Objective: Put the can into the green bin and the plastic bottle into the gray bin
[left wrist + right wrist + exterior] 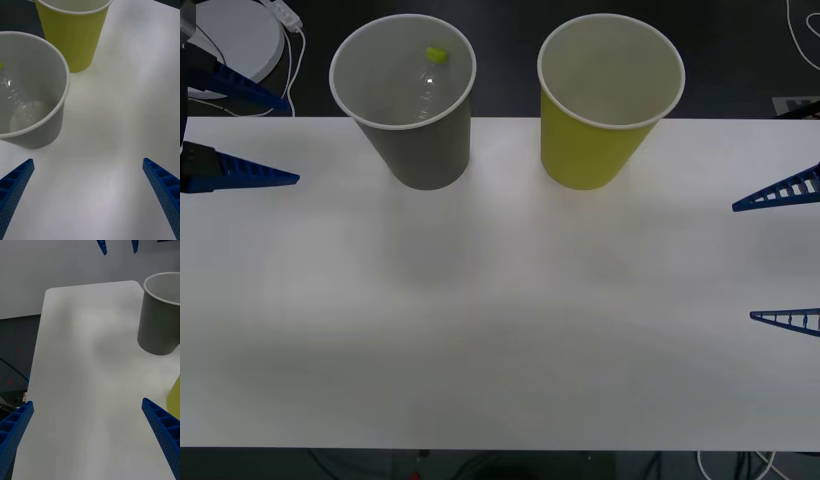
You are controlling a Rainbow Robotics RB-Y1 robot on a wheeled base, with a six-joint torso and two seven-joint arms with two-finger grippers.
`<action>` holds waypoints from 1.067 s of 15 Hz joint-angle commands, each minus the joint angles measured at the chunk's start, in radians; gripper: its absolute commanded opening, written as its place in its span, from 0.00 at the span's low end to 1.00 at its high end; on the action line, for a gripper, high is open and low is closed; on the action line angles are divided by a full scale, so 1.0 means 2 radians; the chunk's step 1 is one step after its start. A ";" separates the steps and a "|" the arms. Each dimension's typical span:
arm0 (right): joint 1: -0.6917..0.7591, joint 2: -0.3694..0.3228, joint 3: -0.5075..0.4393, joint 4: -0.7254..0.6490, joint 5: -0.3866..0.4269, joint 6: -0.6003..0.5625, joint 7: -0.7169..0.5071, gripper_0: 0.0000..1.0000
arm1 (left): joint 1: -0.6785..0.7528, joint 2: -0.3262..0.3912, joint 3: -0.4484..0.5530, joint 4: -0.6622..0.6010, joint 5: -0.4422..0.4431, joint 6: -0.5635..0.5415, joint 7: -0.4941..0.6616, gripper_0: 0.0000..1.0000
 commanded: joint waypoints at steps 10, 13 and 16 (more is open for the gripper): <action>0.000 0.000 0.000 0.000 0.000 0.000 0.000 1.00 | 0.195 -0.023 0.090 -0.022 0.085 0.019 -0.202 1.00; 0.000 0.000 0.000 0.000 0.000 0.000 0.000 1.00 | 0.240 -0.023 0.121 -0.048 0.088 0.019 -0.211 1.00; 0.000 0.000 0.000 0.000 0.000 0.000 0.000 1.00 | 0.286 -0.023 0.158 -0.077 0.088 0.019 -0.218 1.00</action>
